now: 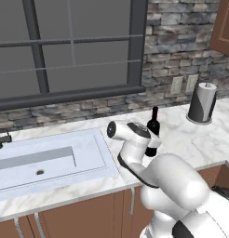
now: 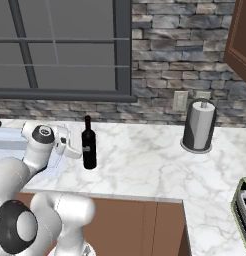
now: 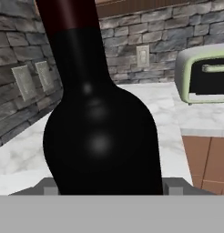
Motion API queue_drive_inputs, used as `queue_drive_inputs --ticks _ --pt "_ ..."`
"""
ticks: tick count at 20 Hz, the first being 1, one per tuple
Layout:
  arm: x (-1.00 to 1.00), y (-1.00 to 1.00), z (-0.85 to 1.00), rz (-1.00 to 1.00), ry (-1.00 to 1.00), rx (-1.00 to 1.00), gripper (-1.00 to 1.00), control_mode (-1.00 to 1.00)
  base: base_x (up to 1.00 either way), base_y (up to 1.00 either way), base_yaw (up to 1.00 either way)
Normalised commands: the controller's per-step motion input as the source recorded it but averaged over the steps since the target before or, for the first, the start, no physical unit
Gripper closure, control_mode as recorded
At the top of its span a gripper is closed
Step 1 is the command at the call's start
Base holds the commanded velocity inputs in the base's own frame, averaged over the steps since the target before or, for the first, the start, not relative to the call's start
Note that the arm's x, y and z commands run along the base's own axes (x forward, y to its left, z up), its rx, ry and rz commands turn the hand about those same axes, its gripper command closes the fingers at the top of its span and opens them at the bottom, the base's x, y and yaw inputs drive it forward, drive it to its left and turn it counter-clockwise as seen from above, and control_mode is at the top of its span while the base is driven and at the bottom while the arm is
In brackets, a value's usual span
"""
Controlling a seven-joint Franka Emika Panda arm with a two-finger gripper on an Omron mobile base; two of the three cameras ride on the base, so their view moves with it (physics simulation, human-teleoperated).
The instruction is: There is a wine glass and glass cup on the dining counter. Place the wine bottle next to the wine glass and the juice bottle next to the glass cup.
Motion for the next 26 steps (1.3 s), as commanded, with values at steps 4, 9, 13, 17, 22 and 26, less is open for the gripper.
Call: queue_drive_inputs --ticks 4,9,13,17,22,26 --pt "-0.35 0.38 0.49 0.15 0.01 0.00 1.00 -1.00 0.00 0.00 0.00" --pt "-0.38 0.40 0.42 0.21 0.12 0.00 1.00 -1.00 0.00 0.00 0.00" --pt "-0.40 0.35 0.34 0.37 0.14 0.00 1.00 -1.00 0.00 0.00 0.00" --pt "-0.47 0.23 0.31 0.47 0.09 0.00 1.00 -1.00 0.00 0.00 0.00" --pt "-0.46 0.26 0.24 0.43 0.00 0.02 1.00 -1.00 0.00 0.00 0.00" --pt "-0.35 0.29 0.16 0.31 0.00 0.04 1.00 -1.00 0.00 0.00 0.00"
